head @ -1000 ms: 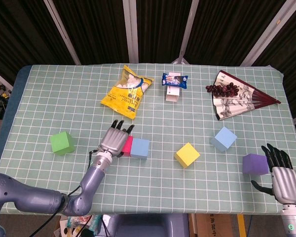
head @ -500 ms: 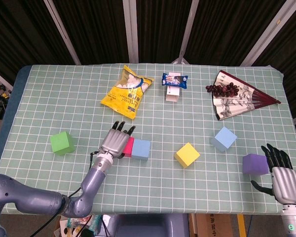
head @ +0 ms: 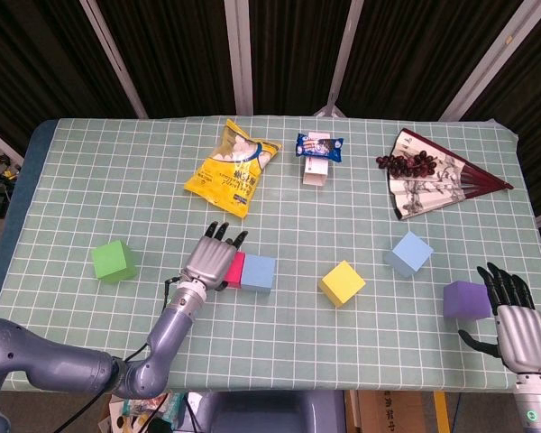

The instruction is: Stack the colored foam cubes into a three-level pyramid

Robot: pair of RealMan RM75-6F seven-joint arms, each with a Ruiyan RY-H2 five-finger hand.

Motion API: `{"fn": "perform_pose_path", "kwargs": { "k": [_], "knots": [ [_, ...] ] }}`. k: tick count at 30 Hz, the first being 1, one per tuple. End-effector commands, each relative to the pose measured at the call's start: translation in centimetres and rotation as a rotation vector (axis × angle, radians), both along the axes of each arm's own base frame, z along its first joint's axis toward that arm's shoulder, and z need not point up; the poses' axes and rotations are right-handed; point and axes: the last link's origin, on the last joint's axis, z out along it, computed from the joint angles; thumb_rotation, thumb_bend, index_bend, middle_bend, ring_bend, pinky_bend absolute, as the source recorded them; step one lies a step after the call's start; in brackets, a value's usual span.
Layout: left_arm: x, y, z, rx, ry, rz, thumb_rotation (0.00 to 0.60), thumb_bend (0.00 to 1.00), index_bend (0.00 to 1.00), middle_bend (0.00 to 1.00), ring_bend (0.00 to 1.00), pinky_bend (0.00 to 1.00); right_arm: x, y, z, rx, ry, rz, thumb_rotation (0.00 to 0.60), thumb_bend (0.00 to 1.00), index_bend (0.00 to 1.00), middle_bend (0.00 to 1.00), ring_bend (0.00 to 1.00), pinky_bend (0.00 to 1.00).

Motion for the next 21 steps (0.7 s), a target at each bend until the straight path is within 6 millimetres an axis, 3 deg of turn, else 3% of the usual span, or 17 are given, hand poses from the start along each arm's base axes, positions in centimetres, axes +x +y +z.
{"fn": "perform_pose_path", "kwargs": {
  "k": [1, 8, 16, 21],
  "knots": [
    [-0.02, 0.0, 0.01, -0.001, 0.0, 0.001, 0.6, 0.26, 0.0, 0.36, 0.04, 0.0, 0.0, 0.0, -0.01, 0.0, 0.0, 0.0, 0.6, 0.17, 0.0, 0.0, 0.0, 0.0],
    [-0.13, -0.05, 0.0, 0.0, -0.001, 0.004, 0.6, 0.21, 0.0, 0.26, 0.03, 0.0, 0.02, 0.02, -0.01, 0.0, 0.001, 0.0, 0.6, 0.17, 0.0, 0.0, 0.0, 0.0],
    [-0.4, -0.1, 0.04, -0.004, 0.002, 0.013, 0.6, 0.15, 0.0, 0.05, 0.0, 0.0, 0.02, 0.03, -0.02, 0.0, 0.001, 0.001, 0.6, 0.17, 0.0, 0.0, 0.0, 0.0],
    [-0.48, 0.08, 0.49, 0.008, -0.015, 0.019, 0.6, 0.12, 0.0, 0.0, 0.0, 0.0, 0.01, 0.05, -0.02, 0.001, 0.002, 0.0, 0.6, 0.17, 0.0, 0.0, 0.0, 0.0]
  ]
}}
